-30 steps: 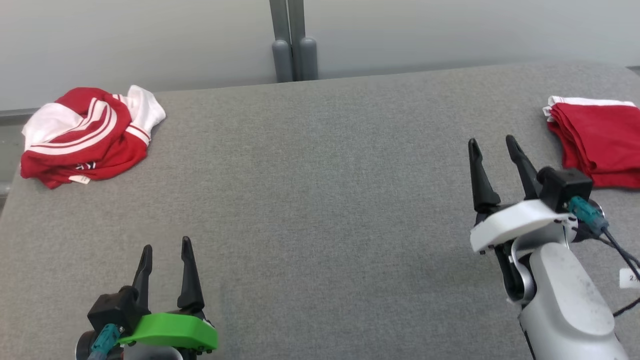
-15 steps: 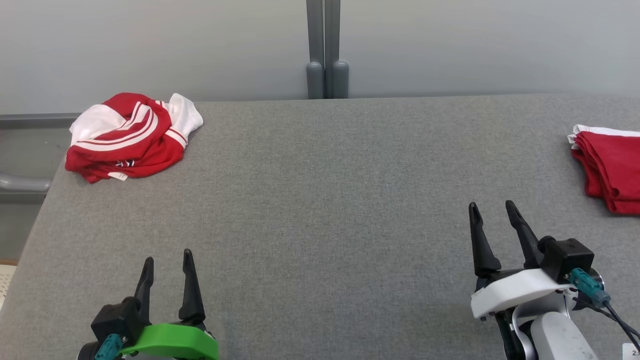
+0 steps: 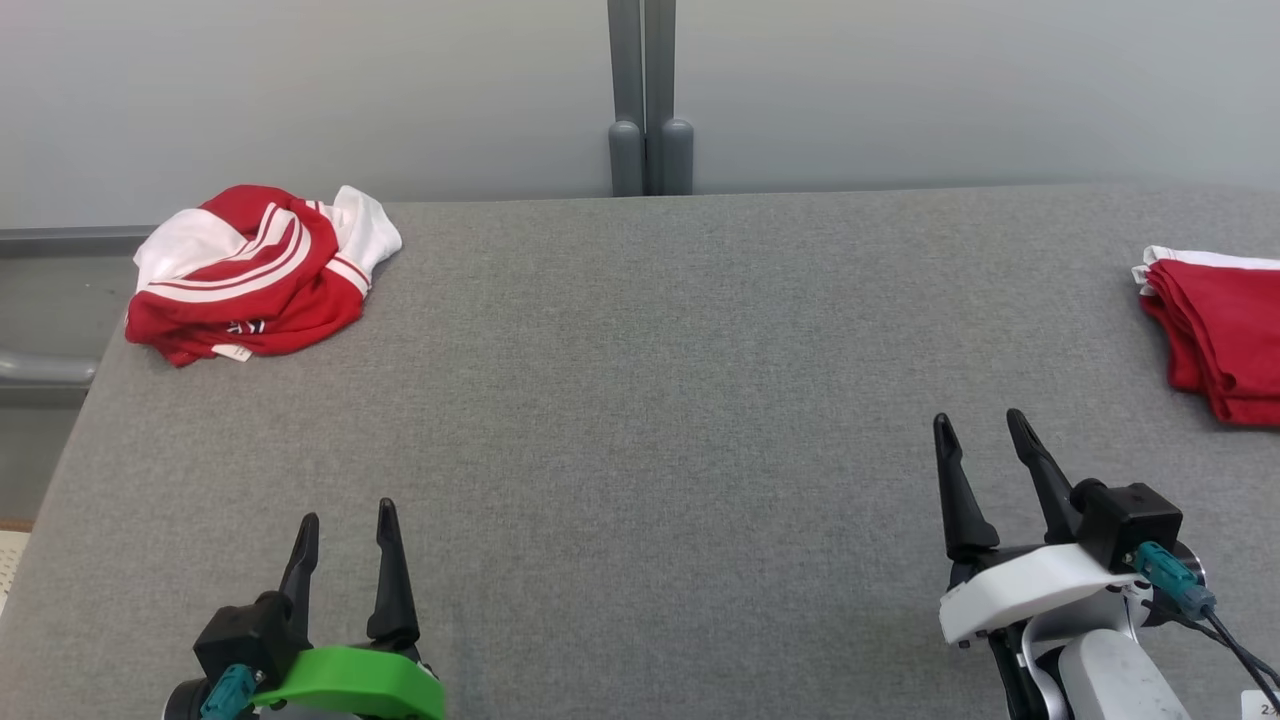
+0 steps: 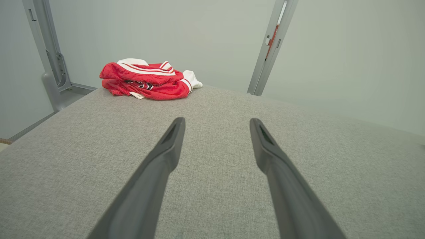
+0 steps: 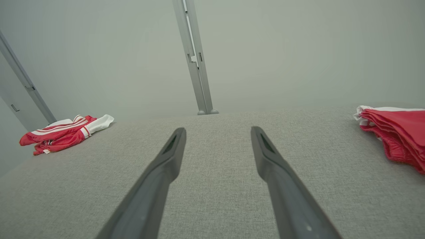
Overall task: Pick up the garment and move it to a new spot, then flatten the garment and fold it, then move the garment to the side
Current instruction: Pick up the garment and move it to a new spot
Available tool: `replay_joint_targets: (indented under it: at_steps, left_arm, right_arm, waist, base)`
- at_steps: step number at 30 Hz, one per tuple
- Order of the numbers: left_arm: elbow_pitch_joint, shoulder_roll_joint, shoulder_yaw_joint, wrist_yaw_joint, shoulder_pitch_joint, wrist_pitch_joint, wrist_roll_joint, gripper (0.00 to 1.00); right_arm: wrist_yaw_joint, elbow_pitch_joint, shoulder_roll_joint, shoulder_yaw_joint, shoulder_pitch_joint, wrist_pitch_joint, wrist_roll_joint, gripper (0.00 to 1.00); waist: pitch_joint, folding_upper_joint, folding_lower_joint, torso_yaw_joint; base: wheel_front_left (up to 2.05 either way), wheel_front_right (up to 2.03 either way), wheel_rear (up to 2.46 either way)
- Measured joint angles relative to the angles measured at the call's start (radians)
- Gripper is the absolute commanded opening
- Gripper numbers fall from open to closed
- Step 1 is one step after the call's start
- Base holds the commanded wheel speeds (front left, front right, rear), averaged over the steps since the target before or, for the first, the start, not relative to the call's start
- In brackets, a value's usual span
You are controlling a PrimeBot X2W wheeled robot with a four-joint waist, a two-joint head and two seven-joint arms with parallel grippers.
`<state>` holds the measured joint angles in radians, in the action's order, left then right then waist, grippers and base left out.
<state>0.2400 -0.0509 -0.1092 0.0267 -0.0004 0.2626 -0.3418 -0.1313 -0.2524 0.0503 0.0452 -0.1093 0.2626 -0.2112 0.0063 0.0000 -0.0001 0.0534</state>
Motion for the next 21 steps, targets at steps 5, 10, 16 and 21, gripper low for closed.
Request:
replay_joint_targets:
  at_steps: [5,10,16,21]
  left_arm:
    - [0.0,0.001,-0.004,0.002,-0.011,0.0,-0.001,1.0]
    - [-0.004,0.001,-0.005,0.008,-0.019,0.0,-0.008,1.0]
    - [-0.014,0.001,0.0,0.01,-0.022,0.0,-0.009,1.0]
    - [-0.018,0.001,0.006,0.014,-0.021,0.0,-0.009,1.0]
  right_arm:
    - [0.0,-0.001,0.0,0.019,0.002,0.0,0.015,1.0]
    - [0.0,0.006,0.0,0.034,0.004,0.0,0.015,1.0]
    - [0.0,0.017,0.0,0.035,0.002,0.0,0.023,1.0]
    - [0.0,0.017,-0.001,0.047,0.0,0.0,0.022,1.0]
  waist:
    - [0.0,0.0,0.0,0.024]
    - [0.001,0.0,0.0,0.078]
    - [0.006,0.0,0.0,0.178]
    - [0.011,0.0,0.0,0.28]
  base:
    - [0.0,0.0,0.0]
    - [0.0,0.0,0.0]
    - [0.0,0.0,0.0]
    - [0.0,0.0,0.0]
